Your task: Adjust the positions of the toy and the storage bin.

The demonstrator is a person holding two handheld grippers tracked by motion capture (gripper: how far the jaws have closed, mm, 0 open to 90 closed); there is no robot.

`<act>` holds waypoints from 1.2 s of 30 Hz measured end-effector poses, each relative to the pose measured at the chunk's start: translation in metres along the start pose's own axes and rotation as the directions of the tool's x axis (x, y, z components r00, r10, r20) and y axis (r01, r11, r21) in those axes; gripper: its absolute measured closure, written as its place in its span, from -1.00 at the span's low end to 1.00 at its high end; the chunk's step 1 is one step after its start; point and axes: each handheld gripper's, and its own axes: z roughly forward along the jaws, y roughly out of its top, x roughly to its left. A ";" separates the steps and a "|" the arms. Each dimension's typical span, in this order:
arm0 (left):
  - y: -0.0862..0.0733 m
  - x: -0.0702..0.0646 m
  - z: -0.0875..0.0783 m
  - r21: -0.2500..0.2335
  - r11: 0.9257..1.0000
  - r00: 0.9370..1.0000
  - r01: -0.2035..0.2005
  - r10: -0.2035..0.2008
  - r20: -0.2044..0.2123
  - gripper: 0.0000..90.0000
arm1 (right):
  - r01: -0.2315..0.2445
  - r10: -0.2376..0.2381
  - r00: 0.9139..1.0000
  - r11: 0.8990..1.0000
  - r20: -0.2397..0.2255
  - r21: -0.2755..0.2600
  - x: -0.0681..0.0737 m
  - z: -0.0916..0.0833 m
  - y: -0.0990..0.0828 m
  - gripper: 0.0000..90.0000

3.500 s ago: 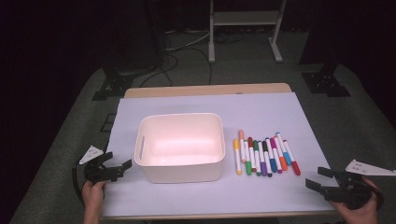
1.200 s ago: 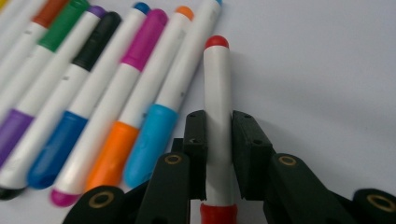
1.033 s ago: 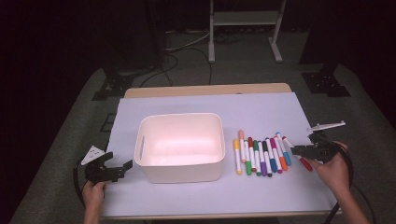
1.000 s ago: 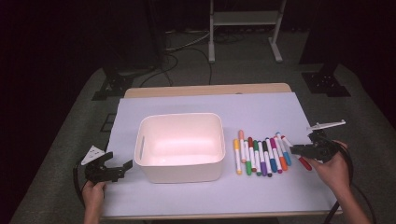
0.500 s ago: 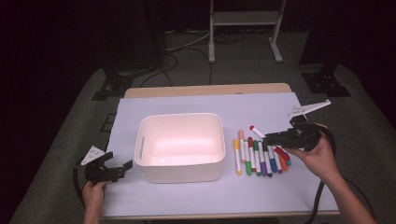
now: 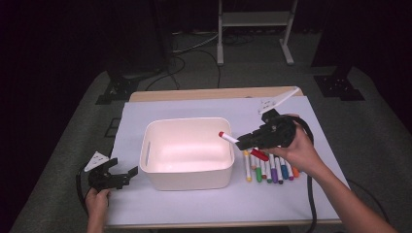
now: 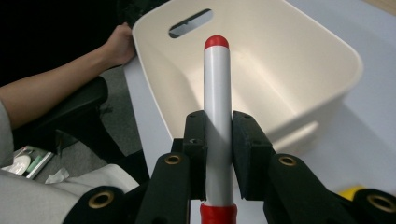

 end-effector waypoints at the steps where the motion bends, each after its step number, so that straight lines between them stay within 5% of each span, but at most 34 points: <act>1: 0.000 0.000 0.000 0.000 1.000 1.000 0.001 -0.001 0.001 -1.00 | 0.015 -0.015 1.000 1.000 -0.007 0.006 0.002 0.004 0.005 0.69; 8: 0.000 0.000 0.000 0.004 1.000 1.000 0.002 -0.002 0.003 -1.00 | 0.067 -0.064 0.994 0.997 -0.093 0.037 0.012 0.032 0.034 0.69; 19: 0.000 0.000 0.000 0.002 1.000 1.000 0.007 -0.007 0.004 -1.00 | 0.144 -0.118 0.970 0.983 -0.211 0.113 0.024 0.083 0.065 0.69; 36: 0.000 0.001 0.000 0.004 1.000 1.000 0.011 -0.011 0.008 -1.00 | 0.184 -0.121 0.955 0.957 -0.270 0.223 0.022 0.144 0.077 0.69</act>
